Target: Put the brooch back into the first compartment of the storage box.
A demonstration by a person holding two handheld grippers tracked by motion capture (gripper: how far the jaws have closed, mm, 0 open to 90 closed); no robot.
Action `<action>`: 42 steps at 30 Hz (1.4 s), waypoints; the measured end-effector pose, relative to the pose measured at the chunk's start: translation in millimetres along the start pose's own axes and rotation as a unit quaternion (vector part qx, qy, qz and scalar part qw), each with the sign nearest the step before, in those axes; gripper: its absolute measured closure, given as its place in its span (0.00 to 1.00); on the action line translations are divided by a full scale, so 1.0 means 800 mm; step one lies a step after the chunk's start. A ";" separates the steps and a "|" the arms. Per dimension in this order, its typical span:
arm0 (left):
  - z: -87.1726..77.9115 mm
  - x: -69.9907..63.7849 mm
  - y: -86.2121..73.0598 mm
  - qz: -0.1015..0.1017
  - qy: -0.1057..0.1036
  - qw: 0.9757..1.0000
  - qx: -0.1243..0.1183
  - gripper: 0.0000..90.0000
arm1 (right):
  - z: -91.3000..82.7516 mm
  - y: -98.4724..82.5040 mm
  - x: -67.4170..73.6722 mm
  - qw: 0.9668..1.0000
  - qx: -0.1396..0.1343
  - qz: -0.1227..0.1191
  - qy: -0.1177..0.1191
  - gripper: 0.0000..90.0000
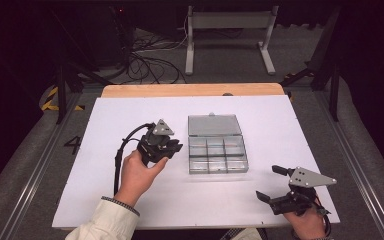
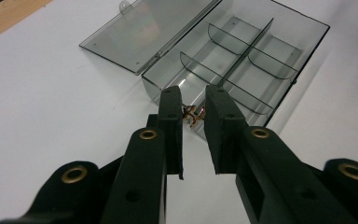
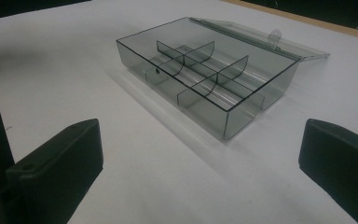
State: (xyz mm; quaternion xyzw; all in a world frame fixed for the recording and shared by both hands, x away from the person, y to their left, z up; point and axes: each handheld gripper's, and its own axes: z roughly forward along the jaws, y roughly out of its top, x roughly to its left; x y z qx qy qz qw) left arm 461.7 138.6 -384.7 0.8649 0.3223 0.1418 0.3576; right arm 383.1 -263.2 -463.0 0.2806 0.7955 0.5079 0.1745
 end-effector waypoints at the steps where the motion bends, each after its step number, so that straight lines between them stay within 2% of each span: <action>1: 0.001 -0.001 0.001 0.002 0.000 1.000 0.001 0.86 | 0.000 0.000 0.000 1.000 0.000 -0.001 0.000 0.00; 17: 0.023 -0.015 0.017 0.017 0.001 1.000 0.006 0.86 | 0.000 0.000 -0.001 1.000 0.001 -0.001 0.000 0.00; 31: 0.046 -0.019 0.023 0.016 -0.001 1.000 0.012 0.86 | 0.000 -0.001 0.000 1.000 0.001 -0.001 0.003 0.00; 42: 0.060 -0.017 0.023 0.004 -0.002 1.000 0.009 0.86 | 0.000 -0.001 0.000 1.000 0.002 -0.001 0.004 0.00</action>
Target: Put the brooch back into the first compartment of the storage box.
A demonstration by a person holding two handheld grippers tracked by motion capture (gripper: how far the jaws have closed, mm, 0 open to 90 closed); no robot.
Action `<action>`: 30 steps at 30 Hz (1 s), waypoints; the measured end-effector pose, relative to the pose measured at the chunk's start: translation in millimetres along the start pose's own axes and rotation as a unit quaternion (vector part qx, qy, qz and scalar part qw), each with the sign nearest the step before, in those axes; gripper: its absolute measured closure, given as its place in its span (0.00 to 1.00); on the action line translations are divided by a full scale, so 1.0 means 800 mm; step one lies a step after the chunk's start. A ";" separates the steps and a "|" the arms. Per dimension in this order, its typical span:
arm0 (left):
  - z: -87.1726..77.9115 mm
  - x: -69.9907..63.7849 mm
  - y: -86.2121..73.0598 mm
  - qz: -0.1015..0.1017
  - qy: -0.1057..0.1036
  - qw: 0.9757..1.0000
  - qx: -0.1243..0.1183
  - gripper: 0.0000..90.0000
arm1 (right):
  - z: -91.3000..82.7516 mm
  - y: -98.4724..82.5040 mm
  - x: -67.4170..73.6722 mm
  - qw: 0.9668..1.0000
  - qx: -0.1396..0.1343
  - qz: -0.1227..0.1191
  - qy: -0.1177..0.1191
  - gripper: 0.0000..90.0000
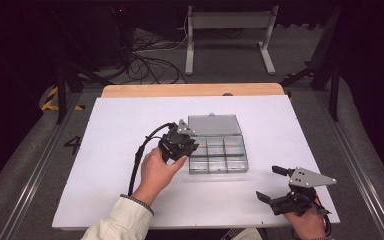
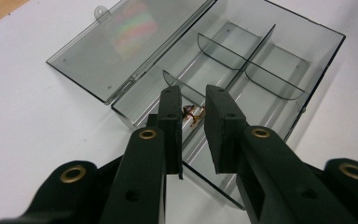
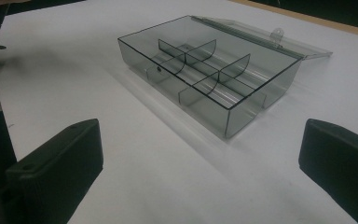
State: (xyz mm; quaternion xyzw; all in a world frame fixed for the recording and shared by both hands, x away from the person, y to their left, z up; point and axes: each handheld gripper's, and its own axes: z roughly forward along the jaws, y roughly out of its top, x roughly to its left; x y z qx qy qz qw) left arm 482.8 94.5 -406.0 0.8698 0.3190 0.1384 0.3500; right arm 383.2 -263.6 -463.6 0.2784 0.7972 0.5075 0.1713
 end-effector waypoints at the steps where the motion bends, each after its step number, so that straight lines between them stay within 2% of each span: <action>1: 0.001 0.000 0.000 -0.001 0.000 1.000 0.001 0.86 | 0.000 0.000 0.000 1.000 0.000 -0.002 -0.001 0.00; 10: 0.015 0.003 -0.002 -0.007 -0.002 1.000 0.007 0.86 | 0.000 0.000 0.000 1.000 0.001 -0.001 -0.001 0.00; 13: 0.020 0.002 -0.002 0.004 0.006 1.000 0.009 0.86 | 0.000 0.000 0.000 1.000 0.001 -0.001 0.000 0.00; 20: 0.028 0.004 -0.004 0.005 0.013 1.000 0.015 0.86 | 0.000 0.000 0.000 1.000 0.001 -0.002 0.000 0.00; 24: 0.033 0.003 -0.004 0.016 0.024 0.999 0.019 0.86 | 0.000 0.000 0.000 1.000 0.001 -0.002 0.000 0.00; 30: 0.040 0.007 -0.005 0.015 0.029 0.999 0.028 0.85 | 0.000 -0.001 0.000 1.000 0.002 -0.003 -0.001 0.00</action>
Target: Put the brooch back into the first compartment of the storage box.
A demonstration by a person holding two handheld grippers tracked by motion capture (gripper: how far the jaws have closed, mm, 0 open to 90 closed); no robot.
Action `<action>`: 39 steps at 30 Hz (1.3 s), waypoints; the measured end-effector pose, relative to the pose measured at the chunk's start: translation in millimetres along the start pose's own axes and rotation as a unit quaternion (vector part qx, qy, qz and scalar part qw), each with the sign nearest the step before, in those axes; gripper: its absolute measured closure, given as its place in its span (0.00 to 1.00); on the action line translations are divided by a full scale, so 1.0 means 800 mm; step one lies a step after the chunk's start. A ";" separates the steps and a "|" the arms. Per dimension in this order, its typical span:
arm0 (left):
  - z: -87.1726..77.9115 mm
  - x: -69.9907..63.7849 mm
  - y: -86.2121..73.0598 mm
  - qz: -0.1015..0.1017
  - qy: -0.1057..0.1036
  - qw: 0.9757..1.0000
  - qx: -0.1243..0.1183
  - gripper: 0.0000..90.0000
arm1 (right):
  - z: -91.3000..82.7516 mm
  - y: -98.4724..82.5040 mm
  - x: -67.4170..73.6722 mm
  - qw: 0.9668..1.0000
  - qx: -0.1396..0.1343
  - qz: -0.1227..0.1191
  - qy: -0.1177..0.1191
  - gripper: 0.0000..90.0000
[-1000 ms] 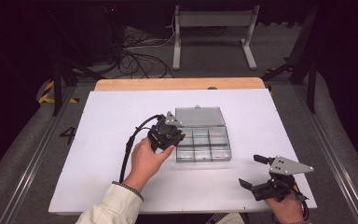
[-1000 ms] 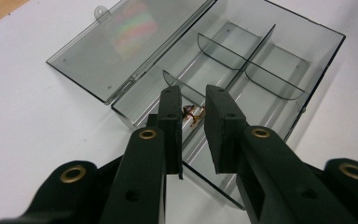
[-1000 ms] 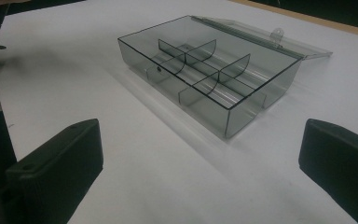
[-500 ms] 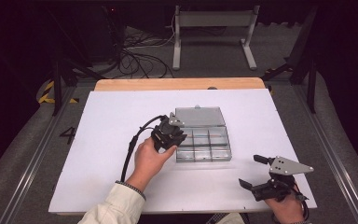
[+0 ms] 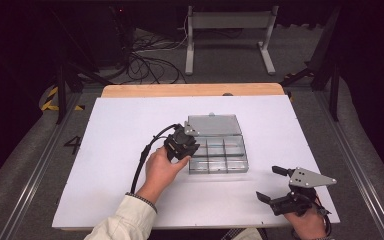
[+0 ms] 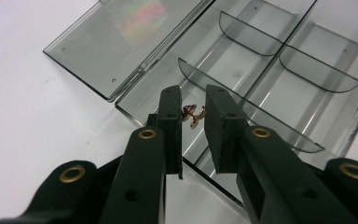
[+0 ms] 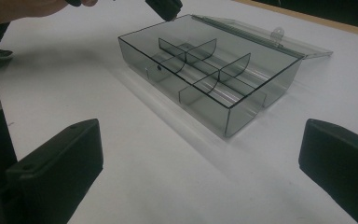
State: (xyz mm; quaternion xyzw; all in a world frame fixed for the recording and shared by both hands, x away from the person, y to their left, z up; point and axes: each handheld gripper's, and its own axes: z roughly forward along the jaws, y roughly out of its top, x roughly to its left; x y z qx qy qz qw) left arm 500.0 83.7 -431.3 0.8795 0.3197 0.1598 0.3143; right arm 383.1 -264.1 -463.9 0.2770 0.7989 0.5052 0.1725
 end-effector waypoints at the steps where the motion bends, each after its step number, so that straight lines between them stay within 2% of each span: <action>1: 0.000 0.000 0.000 0.000 0.000 1.000 0.000 0.85 | 0.000 0.000 0.000 1.000 0.000 0.000 0.001 0.00; 7: 0.005 0.001 0.001 -0.002 0.001 1.000 0.001 0.85 | 0.000 0.000 0.000 1.000 0.000 0.000 0.001 0.00; 10: 0.007 0.003 0.000 -0.001 0.004 1.000 0.009 0.87 | 0.000 0.000 0.000 1.000 0.000 0.001 0.001 0.00; 21: 0.004 0.005 0.000 -0.010 0.001 1.000 0.004 0.85 | 0.000 0.000 0.000 1.000 0.000 0.001 0.001 0.00; 28: -0.010 0.006 0.000 -0.013 -0.015 1.000 -0.014 0.76 | 0.001 0.000 0.000 1.000 0.001 0.001 0.001 0.00; 33: -0.025 0.005 0.000 -0.017 -0.021 0.999 -0.031 0.69 | 0.001 -0.001 -0.001 1.000 0.000 0.002 0.002 0.00; 39: -0.043 0.001 -0.002 -0.012 -0.023 0.999 -0.044 0.61 | 0.001 0.000 0.000 1.000 0.001 0.001 0.000 0.00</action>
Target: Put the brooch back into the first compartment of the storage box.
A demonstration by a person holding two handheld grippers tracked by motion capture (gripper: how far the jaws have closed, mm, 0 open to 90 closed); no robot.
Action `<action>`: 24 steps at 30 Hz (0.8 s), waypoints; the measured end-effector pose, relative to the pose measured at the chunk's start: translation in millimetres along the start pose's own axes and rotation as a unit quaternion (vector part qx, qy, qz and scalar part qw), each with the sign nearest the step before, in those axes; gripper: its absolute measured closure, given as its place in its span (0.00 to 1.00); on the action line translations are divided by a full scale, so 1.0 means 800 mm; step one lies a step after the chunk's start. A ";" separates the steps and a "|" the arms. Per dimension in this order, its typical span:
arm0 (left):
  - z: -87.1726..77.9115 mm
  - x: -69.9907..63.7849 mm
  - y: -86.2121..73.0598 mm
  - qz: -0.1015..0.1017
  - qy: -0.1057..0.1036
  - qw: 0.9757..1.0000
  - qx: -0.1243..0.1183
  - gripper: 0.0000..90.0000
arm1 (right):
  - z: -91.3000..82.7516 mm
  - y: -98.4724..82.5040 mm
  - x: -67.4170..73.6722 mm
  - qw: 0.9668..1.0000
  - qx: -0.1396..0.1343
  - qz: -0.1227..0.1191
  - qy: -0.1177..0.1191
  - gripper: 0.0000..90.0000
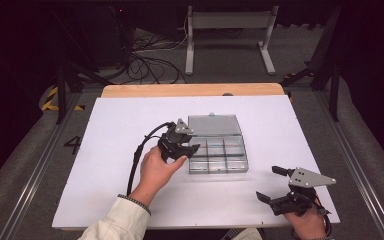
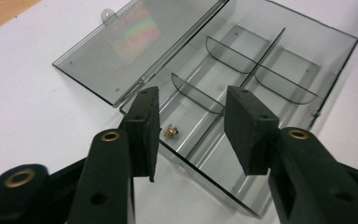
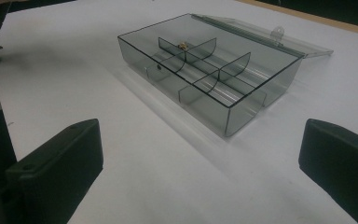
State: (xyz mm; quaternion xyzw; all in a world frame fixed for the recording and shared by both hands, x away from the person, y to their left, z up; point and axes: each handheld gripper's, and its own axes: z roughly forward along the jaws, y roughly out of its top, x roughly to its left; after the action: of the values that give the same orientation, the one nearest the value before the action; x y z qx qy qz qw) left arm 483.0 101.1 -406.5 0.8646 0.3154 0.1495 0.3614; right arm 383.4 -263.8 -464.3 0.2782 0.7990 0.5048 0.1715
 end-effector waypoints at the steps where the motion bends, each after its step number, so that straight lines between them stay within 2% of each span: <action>1: -0.003 -0.001 0.000 0.001 0.002 1.000 -0.005 0.61 | 0.000 0.000 0.000 1.000 0.000 0.000 0.001 0.00; 13: -0.026 -0.006 -0.005 0.005 0.003 1.000 -0.021 0.57 | 0.002 0.001 0.001 1.000 0.000 -0.003 0.002 0.00; 22: -0.038 -0.013 -0.008 0.005 -0.011 0.999 -0.038 0.52 | 0.001 0.001 0.001 1.000 -0.001 0.000 0.001 0.00; 24: -0.042 -0.015 -0.009 0.010 -0.010 0.999 -0.044 0.50 | 0.001 0.001 0.001 1.000 -0.001 -0.001 0.000 0.00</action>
State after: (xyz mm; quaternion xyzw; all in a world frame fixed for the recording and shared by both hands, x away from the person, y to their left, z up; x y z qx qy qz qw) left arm 454.8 114.8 -388.6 0.8526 0.2962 0.1577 0.4005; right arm 383.6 -262.5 -463.9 0.2771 0.7987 0.5057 0.1720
